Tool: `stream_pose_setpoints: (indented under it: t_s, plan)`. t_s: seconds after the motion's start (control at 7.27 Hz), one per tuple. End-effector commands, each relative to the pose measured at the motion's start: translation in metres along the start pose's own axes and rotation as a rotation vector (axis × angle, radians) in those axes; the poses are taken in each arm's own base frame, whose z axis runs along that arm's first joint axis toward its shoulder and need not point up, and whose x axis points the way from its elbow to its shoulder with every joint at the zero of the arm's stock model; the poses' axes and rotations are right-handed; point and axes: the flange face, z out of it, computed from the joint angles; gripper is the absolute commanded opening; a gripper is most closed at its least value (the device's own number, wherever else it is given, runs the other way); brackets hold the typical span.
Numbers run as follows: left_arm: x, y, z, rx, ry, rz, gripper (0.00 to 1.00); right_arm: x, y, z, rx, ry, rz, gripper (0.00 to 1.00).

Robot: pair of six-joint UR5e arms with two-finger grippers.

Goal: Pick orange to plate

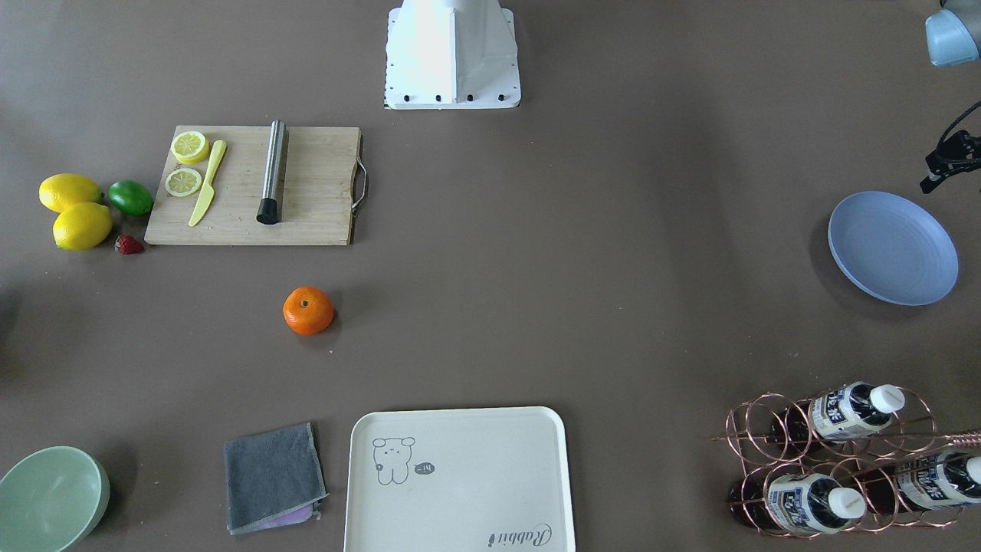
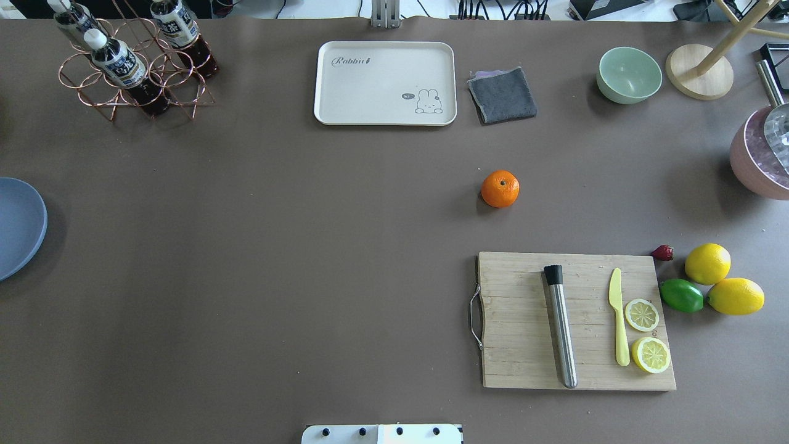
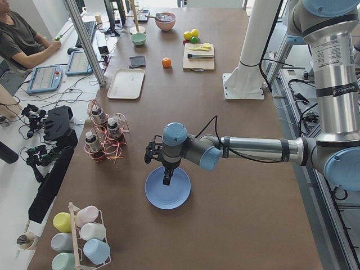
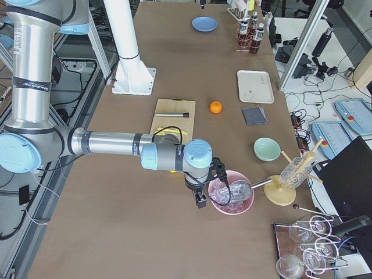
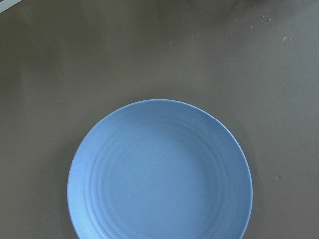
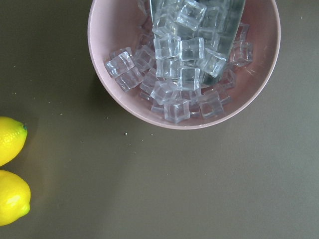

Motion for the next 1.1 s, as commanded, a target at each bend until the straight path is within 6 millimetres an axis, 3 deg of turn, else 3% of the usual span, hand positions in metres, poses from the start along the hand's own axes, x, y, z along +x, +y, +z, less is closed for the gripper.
stream_pose_setpoints:
  t_s: [0.0,0.96]
  plan:
    - [-0.02,0.004,-0.023,0.02,-0.024,-0.019,0.97,-0.004,-0.005,0.003,-0.005,-0.004,-0.013,1.0]
    - [-0.032,0.014,-0.015,-0.016,-0.03,-0.061,0.98,-0.017,-0.019,0.005,-0.007,-0.015,-0.045,1.0]
